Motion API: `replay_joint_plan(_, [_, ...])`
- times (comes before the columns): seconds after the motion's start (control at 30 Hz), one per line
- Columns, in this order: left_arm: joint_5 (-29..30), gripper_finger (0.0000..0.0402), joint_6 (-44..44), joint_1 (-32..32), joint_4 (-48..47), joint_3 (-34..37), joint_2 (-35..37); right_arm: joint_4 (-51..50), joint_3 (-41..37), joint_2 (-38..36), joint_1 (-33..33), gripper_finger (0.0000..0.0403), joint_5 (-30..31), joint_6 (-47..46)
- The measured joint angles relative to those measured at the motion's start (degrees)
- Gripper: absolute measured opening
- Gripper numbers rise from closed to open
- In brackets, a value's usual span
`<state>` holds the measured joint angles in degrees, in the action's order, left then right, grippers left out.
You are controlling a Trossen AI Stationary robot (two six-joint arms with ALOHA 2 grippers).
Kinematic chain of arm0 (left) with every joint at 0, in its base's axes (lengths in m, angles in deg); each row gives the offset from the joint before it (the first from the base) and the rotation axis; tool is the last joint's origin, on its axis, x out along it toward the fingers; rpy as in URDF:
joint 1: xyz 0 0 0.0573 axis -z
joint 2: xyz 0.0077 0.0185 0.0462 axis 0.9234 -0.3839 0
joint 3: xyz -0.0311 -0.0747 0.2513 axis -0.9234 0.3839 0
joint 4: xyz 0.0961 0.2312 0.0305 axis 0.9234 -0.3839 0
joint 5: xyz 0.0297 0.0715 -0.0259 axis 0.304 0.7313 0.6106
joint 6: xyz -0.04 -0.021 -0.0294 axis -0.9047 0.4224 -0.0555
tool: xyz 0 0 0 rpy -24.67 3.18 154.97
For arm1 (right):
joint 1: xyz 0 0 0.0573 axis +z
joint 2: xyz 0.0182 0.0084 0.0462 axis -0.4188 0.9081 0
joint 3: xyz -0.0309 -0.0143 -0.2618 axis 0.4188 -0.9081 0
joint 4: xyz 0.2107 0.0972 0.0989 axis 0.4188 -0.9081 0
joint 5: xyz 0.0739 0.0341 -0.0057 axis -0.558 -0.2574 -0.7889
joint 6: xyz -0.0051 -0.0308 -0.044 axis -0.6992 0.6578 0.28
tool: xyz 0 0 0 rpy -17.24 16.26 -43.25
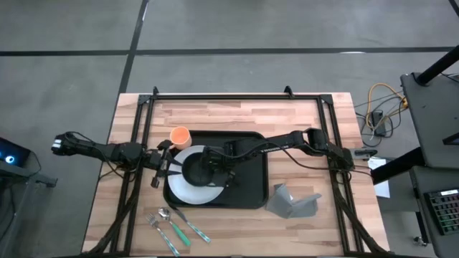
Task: Set up tray
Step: Put the black bowl on the white plate
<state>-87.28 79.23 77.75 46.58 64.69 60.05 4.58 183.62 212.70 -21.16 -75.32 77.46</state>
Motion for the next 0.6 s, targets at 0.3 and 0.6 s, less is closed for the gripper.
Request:
replay_joint_plan(0.3, [0.0, 0.0119, 0.0, -0.02, 0.0, 0.0, 0.0, 0.06, 0.02, 0.2, 0.15, 0.0008, -0.15, -0.02])
replay_joint_plan(0.6, [0.0, 0.0119, 0.0, 0.0, 0.0, 0.0, 0.0, 0.13, 0.02, 0.26, 0.15, 0.001, 1.75, 0.02])
